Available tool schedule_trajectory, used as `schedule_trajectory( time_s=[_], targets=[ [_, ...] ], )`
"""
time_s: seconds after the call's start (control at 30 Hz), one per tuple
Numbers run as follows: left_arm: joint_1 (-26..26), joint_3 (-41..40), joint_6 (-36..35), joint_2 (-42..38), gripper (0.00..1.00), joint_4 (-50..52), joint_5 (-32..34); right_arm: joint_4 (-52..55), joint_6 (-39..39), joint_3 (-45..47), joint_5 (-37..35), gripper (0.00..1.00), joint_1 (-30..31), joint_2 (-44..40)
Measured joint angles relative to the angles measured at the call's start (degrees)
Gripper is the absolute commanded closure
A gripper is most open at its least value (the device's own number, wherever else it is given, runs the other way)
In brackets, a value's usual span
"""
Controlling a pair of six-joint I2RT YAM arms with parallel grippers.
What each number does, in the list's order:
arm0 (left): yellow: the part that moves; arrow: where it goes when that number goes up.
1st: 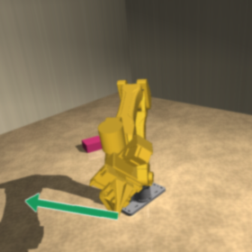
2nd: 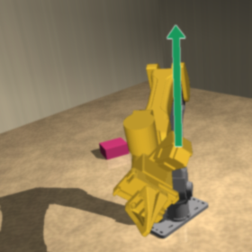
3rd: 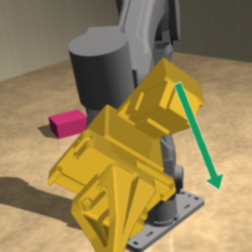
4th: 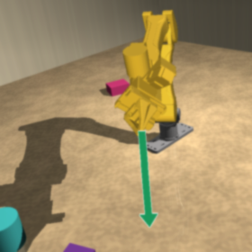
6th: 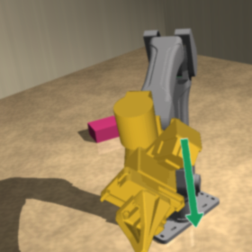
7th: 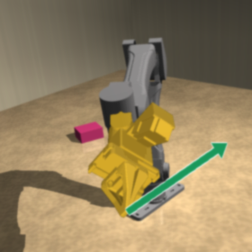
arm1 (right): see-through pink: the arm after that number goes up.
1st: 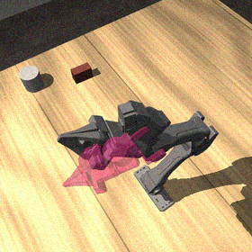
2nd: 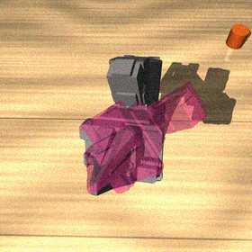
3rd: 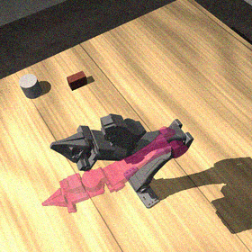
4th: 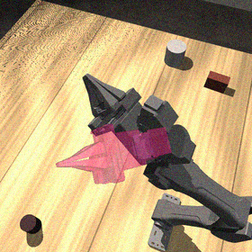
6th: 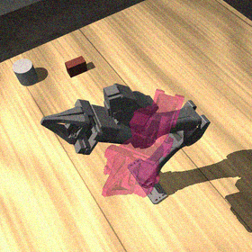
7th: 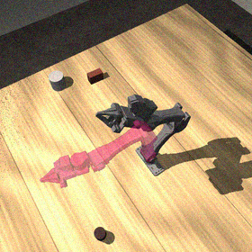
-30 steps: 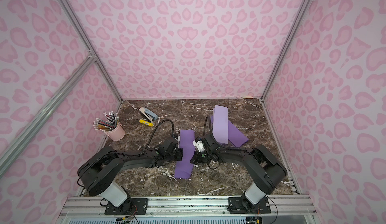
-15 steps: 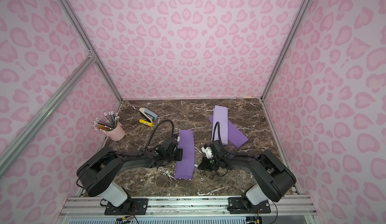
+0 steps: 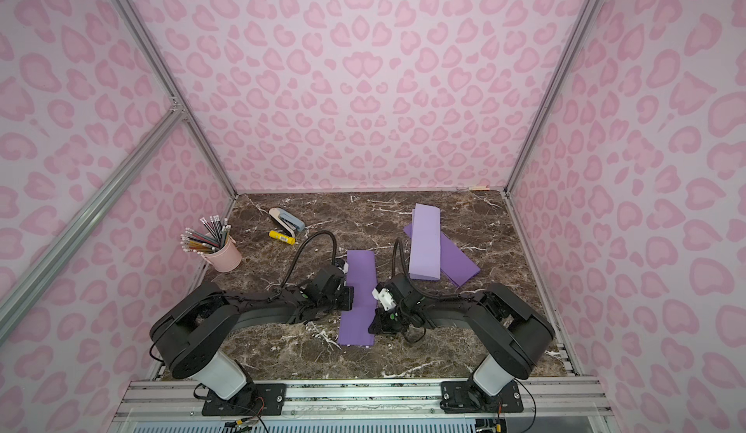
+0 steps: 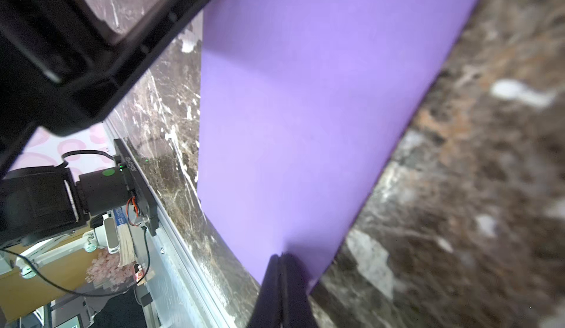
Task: Fold the rectangular paper in half along the long edge
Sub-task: Fold the paper at the center of the board.
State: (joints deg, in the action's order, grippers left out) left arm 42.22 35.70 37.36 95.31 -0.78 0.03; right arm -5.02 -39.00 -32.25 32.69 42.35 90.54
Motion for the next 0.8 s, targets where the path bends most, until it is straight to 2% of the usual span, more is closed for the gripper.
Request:
schedule_trajectory(
  time_s=[0.2, 0.37, 0.47, 0.8],
  targets=[
    [0.1, -0.1, -0.1, -0.1, 0.96, 0.2, -0.2, -1.3, -0.2, 6.1, 0.7, 0.96, -3.0, -5.6],
    [0.1, -0.1, -0.1, -0.1, 0.96, 0.2, -0.2, 5.4, 1.0, 4.7, -0.6, 0.96, -4.2, -7.9],
    [0.0, -0.1, -0.1, 0.0, 0.96, 0.1, -0.2, 9.6, 1.6, 0.9, -1.4, 0.95, -4.2, -7.9],
    [0.0, 0.0, -0.1, 0.0, 0.96, 0.2, -0.2, 7.4, 0.2, -1.7, -1.1, 0.95, 1.8, -6.0]
  ],
)
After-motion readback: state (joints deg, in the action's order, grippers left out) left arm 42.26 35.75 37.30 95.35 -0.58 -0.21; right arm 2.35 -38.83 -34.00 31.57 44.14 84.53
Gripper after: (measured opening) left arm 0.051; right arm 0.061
